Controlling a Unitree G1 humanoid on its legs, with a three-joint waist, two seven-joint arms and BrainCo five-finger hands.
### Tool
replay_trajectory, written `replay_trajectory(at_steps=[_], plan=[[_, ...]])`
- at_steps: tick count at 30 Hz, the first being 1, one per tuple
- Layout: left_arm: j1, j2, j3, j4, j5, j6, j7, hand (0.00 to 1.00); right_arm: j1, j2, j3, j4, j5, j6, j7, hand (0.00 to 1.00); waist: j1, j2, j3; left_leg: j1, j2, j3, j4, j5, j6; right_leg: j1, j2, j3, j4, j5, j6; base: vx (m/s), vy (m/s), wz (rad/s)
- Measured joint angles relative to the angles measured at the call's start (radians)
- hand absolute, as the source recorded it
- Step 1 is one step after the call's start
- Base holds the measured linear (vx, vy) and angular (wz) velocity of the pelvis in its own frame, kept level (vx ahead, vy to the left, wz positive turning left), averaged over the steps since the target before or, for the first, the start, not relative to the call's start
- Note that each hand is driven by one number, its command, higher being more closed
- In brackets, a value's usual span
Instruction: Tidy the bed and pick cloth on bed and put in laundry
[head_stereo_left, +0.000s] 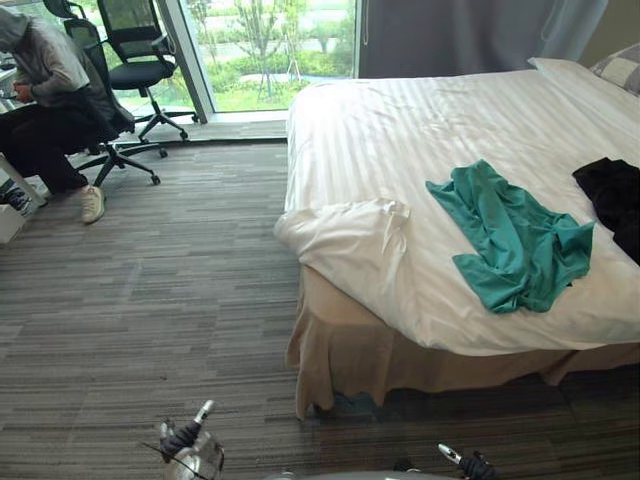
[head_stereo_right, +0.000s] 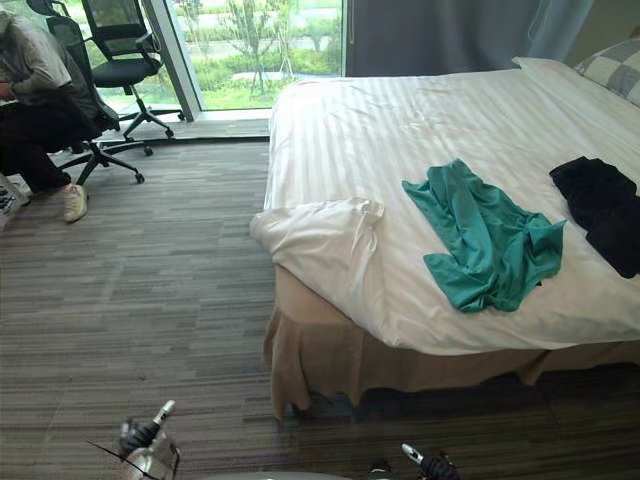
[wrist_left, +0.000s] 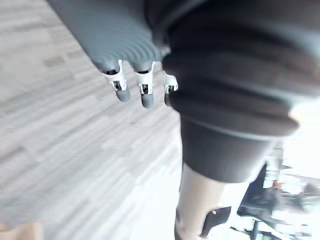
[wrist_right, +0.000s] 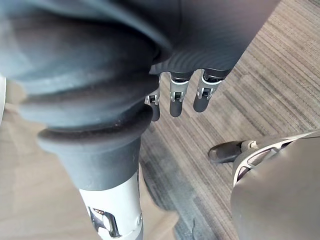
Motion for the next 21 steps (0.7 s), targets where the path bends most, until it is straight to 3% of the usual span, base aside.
replay_trajectory(at_steps=[7, 13, 14, 15, 16, 18, 21], plan=[[-0.046, 0.107, 0.066, -0.105, -0.009, -0.032, -0.004, 0.0, 0.007, 0.006, -0.001, 0.0, 0.027, 0.0, 0.004, 0.0, 0.003, -0.006, -0.019, 0.004, 0.0, 0.0, -0.016, 0.004, -0.005, 0.008, 0.003, -0.005, -0.015, 0.011, 0.018, 0.07, 0.01, 0.04], [-0.095, 0.181, 0.073, -0.136, 0.013, -0.017, -0.003, 0.0, 0.014, 0.015, -0.016, -0.003, 0.029, 0.002, 0.025, 0.0, 0.009, 0.0, -0.022, 0.018, 0.004, 0.018, -0.014, -0.003, -0.006, 0.006, 0.007, 0.026, -0.019, 0.011, 0.02, 0.0, 0.01, -0.01], [-0.217, 0.226, 0.125, -0.138, 0.017, 0.0, 0.012, 0.0, 0.017, 0.03, -0.043, -0.01, 0.029, 0.003, 0.025, 0.0, 0.016, 0.006, -0.025, 0.015, 0.007, 0.03, -0.004, -0.01, -0.011, -0.003, 0.01, 0.057, -0.017, 0.012, 0.029, -0.09, 0.01, -0.22], [-0.328, 0.324, 0.106, -0.097, 0.054, 0.017, 0.042, 0.0, 0.023, 0.044, -0.063, -0.016, 0.025, 0.003, 0.031, 0.0, 0.014, 0.003, -0.03, 0.02, 0.008, 0.04, -0.003, -0.01, -0.01, -0.004, 0.012, 0.067, -0.018, 0.012, 0.03, -0.13, -0.002, -0.4], [-0.49, 0.513, -0.037, -0.002, 0.13, 0.051, 0.061, 0.0, 0.028, 0.046, -0.065, -0.033, 0.023, 0.003, 0.039, 0.0, 0.01, 0.0, -0.038, 0.011, 0.015, 0.057, 0.004, -0.01, -0.01, -0.007, 0.016, 0.089, -0.013, 0.013, 0.028, -0.11, -0.015, -0.37], [-0.653, 0.689, -0.189, -0.055, 0.24, 0.062, 0.05, 0.0, 0.032, 0.043, -0.039, -0.047, 0.013, 0.001, 0.041, 0.0, -0.018, -0.006, -0.055, -0.005, 0.012, 0.068, 0.007, -0.009, -0.01, -0.041, 0.017, 0.109, 0.002, 0.017, 0.023, -0.07, 0.001, -0.36], [-0.827, 0.64, -0.243, -0.138, 0.417, 0.046, 0.038, 0.0, 0.063, 0.012, -0.039, -0.043, -0.014, 0.003, 0.042, 0.0, -0.051, 0.017, -0.061, -0.006, -0.005, 0.068, 0.005, -0.009, -0.009, -0.04, 0.003, 0.109, -0.01, 0.018, 0.021, -0.01, 0.026, -0.09]])
